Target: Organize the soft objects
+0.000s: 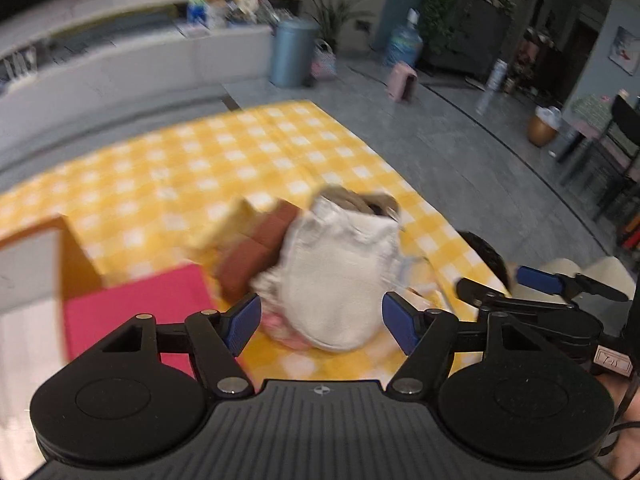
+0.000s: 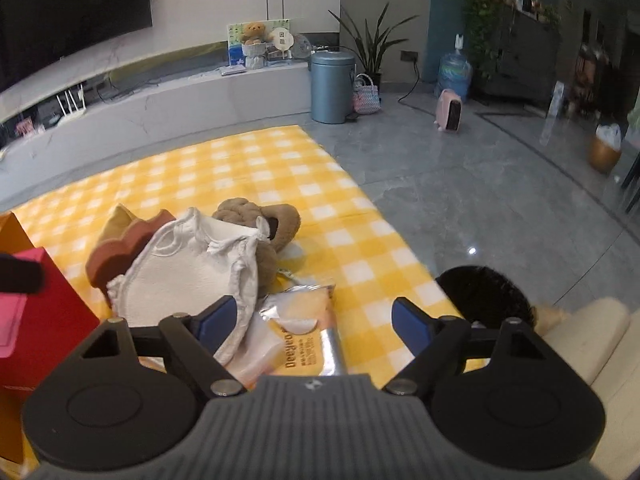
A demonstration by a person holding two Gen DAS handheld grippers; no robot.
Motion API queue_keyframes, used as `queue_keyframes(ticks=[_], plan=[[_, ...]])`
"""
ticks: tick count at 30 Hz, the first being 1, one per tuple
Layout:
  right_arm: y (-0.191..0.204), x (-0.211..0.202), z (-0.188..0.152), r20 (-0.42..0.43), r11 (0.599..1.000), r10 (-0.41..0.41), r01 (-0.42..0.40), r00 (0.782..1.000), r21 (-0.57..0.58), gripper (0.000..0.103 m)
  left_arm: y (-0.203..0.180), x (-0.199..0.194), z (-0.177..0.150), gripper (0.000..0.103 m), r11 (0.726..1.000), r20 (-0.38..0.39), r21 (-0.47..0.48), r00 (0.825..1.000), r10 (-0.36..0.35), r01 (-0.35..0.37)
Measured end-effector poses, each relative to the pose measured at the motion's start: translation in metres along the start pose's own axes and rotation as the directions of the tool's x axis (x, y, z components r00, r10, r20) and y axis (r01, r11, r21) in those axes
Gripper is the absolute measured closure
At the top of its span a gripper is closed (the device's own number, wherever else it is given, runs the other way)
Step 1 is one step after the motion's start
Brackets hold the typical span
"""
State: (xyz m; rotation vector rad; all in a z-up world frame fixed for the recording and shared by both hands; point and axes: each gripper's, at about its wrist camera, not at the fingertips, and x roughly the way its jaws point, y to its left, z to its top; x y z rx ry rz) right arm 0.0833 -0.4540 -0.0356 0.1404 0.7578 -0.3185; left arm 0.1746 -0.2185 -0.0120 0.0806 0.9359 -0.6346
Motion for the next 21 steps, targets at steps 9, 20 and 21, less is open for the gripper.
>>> queue_keyframes(ticks=[9,20,21], plan=[[0.006,-0.004,-0.003,0.028,0.999,0.032,-0.032,0.999,-0.005,0.020,-0.011,0.060,0.006,0.024,0.998,-0.164,0.052,0.986,-0.019,0.027],[0.008,-0.012,-0.003,0.044,0.996,0.092,-0.092,0.995,-0.005,0.019,-0.016,0.102,0.000,0.028,0.990,-0.265,0.116,0.958,0.109,-0.080],[0.007,-0.012,-0.003,0.044,0.996,0.093,-0.093,0.995,0.003,0.019,-0.015,0.106,0.001,0.028,0.991,-0.272,0.104,0.956,0.114,-0.088]])
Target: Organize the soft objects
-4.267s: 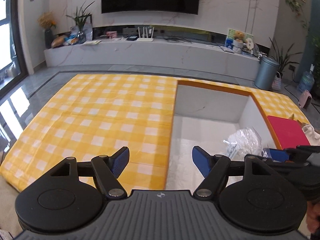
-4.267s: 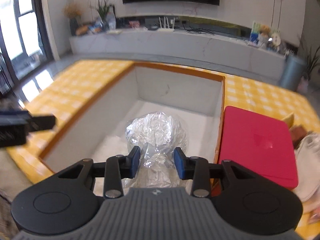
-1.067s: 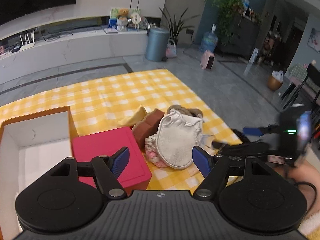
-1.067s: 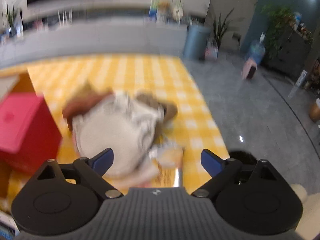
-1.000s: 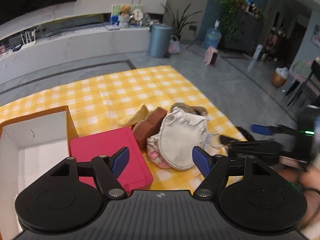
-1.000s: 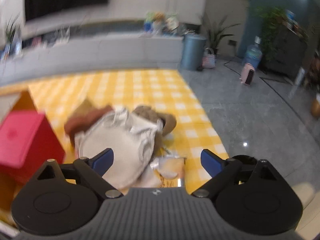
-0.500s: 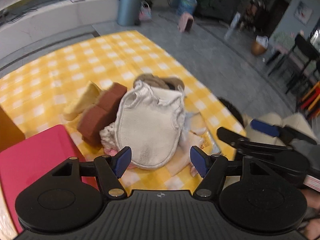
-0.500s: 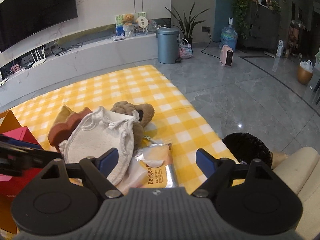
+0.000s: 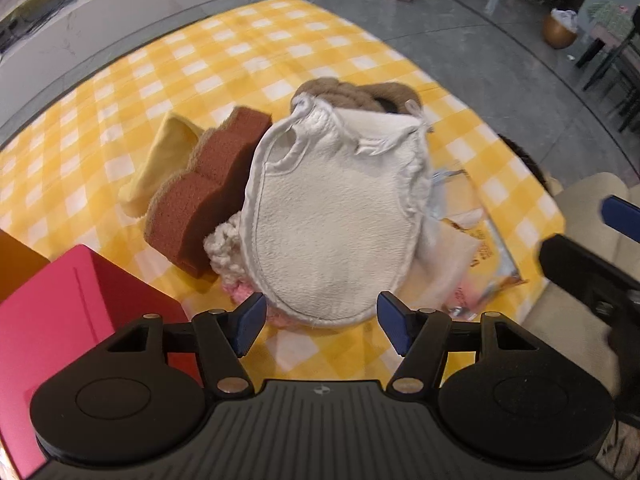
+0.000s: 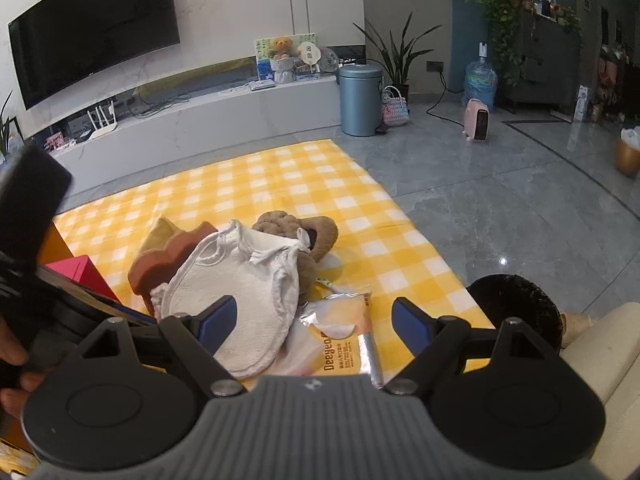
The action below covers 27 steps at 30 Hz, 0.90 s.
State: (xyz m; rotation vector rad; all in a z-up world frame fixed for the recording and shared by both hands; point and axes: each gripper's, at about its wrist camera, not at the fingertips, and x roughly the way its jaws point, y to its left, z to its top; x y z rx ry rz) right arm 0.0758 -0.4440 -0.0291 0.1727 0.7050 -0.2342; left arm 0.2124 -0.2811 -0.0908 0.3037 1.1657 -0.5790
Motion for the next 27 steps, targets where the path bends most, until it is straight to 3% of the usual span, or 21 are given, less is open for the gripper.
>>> queue_keyframes(ticks=[5,8,12,17,19,24,27], plan=[[-0.001,0.002,-0.002,-0.010,1.000,-0.018,0.018,1.000,-0.011,0.019,0.008,0.008,0.003,0.028,0.995,0.000,-0.098,1.000,-0.015,0.015],[0.000,0.003,-0.002,-0.011,1.000,-0.020,0.020,1.000,-0.019,0.019,0.015,0.001,0.003,0.031,0.980,-0.003,-0.177,0.995,-0.097,0.095],[0.002,0.004,-0.003,-0.017,1.000,-0.017,0.017,1.000,-0.016,0.019,0.025,-0.009,0.002,0.032,0.939,0.028,-0.243,0.969,-0.244,0.243],[0.007,0.005,-0.004,-0.019,0.999,-0.019,0.018,1.000,-0.051,0.019,0.027,-0.009,0.005,0.032,0.917,0.061,-0.236,0.947,-0.315,0.321],[0.008,0.003,-0.004,-0.011,0.998,-0.020,0.020,1.000,-0.056,0.019,0.025,-0.005,0.006,0.032,0.917,0.058,-0.224,0.944,-0.325,0.329],[0.004,0.002,-0.003,-0.005,0.999,-0.029,0.029,1.000,-0.043,0.019,0.018,0.007,0.004,0.031,0.952,0.029,-0.208,0.974,-0.224,0.225],[0.003,0.002,-0.003,-0.003,0.999,-0.036,0.036,0.999,-0.039,0.019,0.018,0.010,0.001,0.027,0.956,0.024,-0.189,0.975,-0.222,0.223]])
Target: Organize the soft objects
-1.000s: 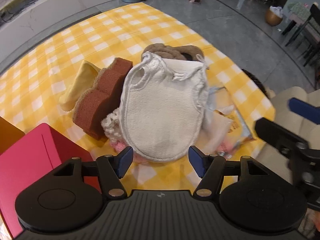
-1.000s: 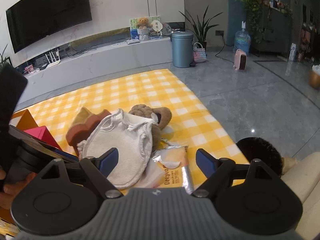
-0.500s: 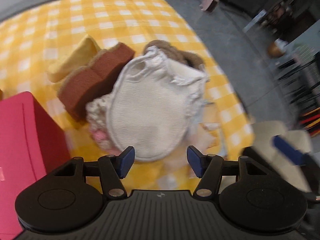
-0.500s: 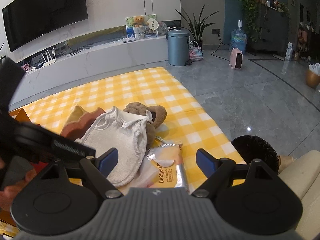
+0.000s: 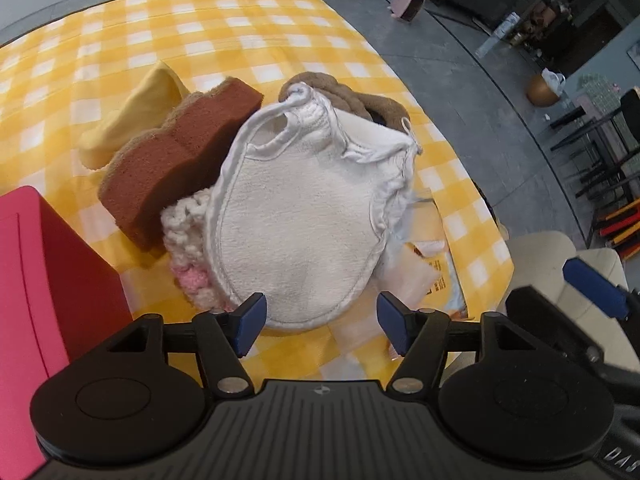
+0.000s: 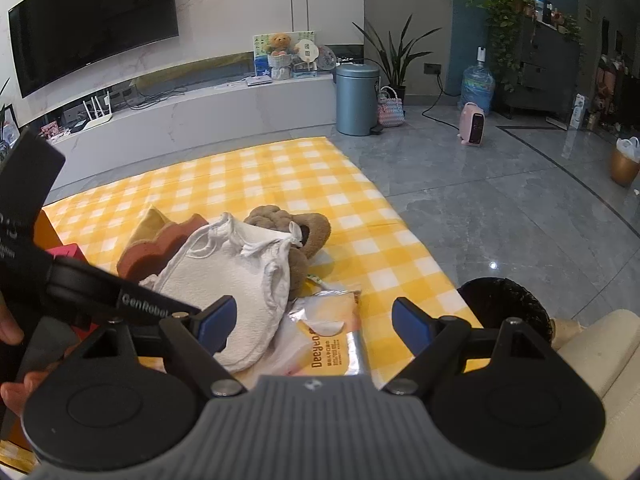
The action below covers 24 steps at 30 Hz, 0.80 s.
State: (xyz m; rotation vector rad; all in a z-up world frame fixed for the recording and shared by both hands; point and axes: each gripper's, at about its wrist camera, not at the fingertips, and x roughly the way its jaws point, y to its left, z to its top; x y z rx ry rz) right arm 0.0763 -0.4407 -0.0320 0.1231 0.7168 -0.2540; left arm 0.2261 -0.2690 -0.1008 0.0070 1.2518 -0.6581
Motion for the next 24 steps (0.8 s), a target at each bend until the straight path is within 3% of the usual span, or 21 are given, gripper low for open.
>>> queue_keyframes(ticks=[9,14,15,18,20,21,22,24], plan=[[0.000,0.002,0.000,-0.004,1.000,-0.018,0.018,1.000,-0.004,0.019,-0.010,-0.002,-0.006,0.021,0.996,-0.033,0.048,0.996,0.079,-0.077],[-0.002,0.000,0.000,0.004,1.000,-0.009,0.009,1.000,0.004,0.019,-0.001,0.007,-0.005,0.025,0.999,-0.011,-0.015,0.999,0.041,-0.041],[-0.002,-0.001,0.000,0.005,1.000,-0.009,0.009,1.000,0.005,0.019,0.002,0.010,-0.005,0.032,0.999,-0.017,-0.032,0.999,0.034,-0.034],[-0.004,0.000,0.000,0.005,1.000,-0.013,0.013,1.000,0.009,0.019,0.001,0.017,-0.007,0.066,1.000,-0.048,-0.004,0.999,0.007,-0.008],[-0.004,0.001,0.000,0.003,1.000,-0.016,0.015,1.000,0.013,0.019,-0.002,0.020,-0.009,0.083,0.999,-0.057,0.033,0.998,0.027,-0.025],[-0.005,0.001,0.000,0.003,1.000,-0.016,0.016,1.000,0.014,0.019,-0.003,0.020,-0.011,0.097,0.998,-0.054,0.048,0.998,0.038,-0.035],[-0.005,0.001,0.000,0.002,1.000,-0.015,0.015,1.000,0.015,0.019,-0.004,0.019,-0.013,0.103,0.997,-0.046,0.056,0.998,0.048,-0.045],[-0.005,0.001,0.000,0.003,1.000,-0.015,0.014,1.000,0.015,0.019,-0.006,0.016,-0.014,0.103,0.997,-0.032,0.071,0.999,0.042,-0.040]])
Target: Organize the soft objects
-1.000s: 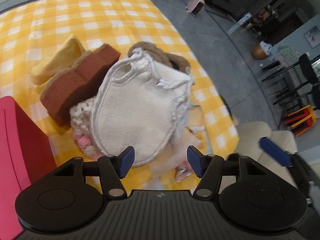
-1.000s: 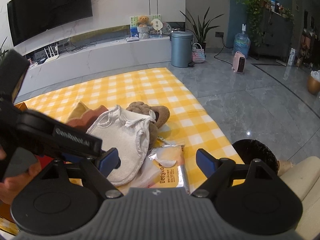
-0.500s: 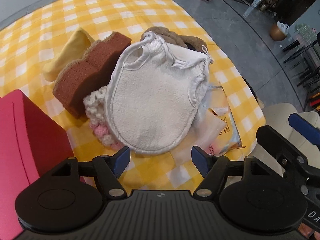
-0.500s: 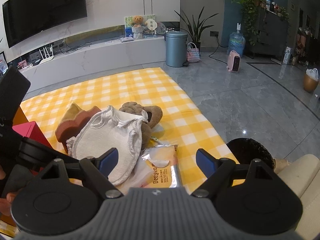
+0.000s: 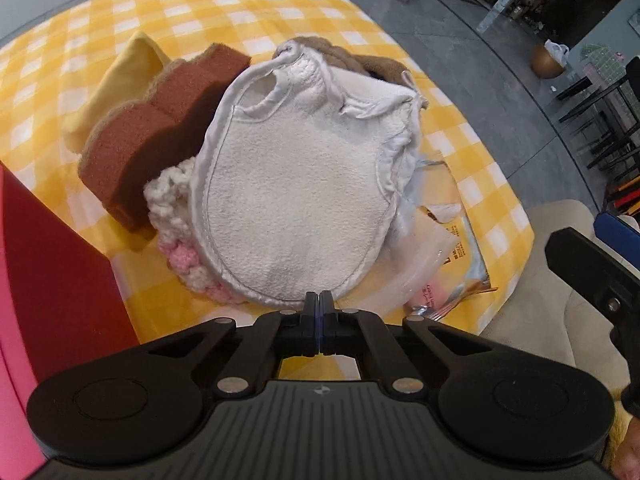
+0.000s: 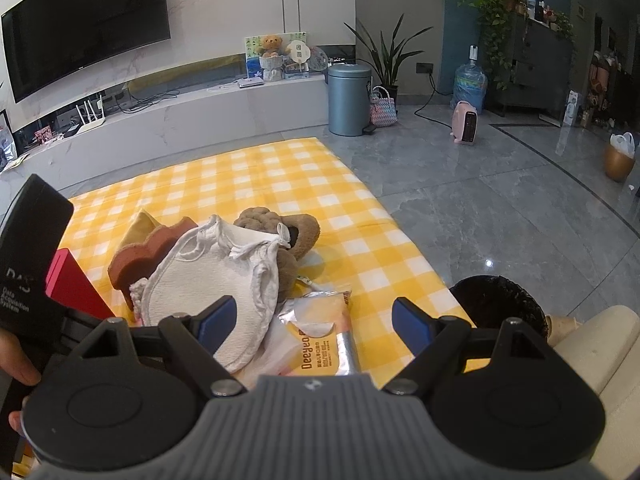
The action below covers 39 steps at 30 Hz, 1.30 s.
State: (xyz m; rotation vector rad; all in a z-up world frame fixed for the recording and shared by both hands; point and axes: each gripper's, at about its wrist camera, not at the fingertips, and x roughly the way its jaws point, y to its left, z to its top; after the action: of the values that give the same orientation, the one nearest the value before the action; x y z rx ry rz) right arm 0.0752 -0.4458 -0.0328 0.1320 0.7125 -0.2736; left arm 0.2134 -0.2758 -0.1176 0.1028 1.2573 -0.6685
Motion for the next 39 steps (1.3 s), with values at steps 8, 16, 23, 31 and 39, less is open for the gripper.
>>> queue_keyframes(ticks=[8,16,23,31,39], plan=[[0.000,0.000,0.000,0.000,1.000,-0.001,0.001,1.000,-0.002,0.019,-0.004,-0.026,0.002,0.103,0.998,0.080,0.067,0.997,-0.018,0.013],[0.002,0.002,0.000,-0.006,1.000,0.005,-0.005,1.000,-0.003,0.019,-0.019,-0.030,-0.008,0.038,0.966,0.148,-0.039,0.954,0.260,-0.257],[-0.003,0.003,-0.001,-0.014,1.000,-0.012,0.012,1.000,0.013,0.021,-0.022,-0.021,-0.009,0.024,0.956,0.051,-0.171,0.967,0.249,-0.238],[-0.007,0.002,-0.001,-0.012,0.999,0.030,-0.029,0.999,0.046,0.020,0.010,-0.008,-0.003,0.028,0.924,0.031,-0.350,0.984,0.176,-0.155],[-0.011,-0.003,0.001,0.010,0.997,0.028,-0.029,1.000,0.074,0.017,0.022,-0.028,-0.015,0.070,0.948,0.176,-0.303,0.984,-0.040,0.093]])
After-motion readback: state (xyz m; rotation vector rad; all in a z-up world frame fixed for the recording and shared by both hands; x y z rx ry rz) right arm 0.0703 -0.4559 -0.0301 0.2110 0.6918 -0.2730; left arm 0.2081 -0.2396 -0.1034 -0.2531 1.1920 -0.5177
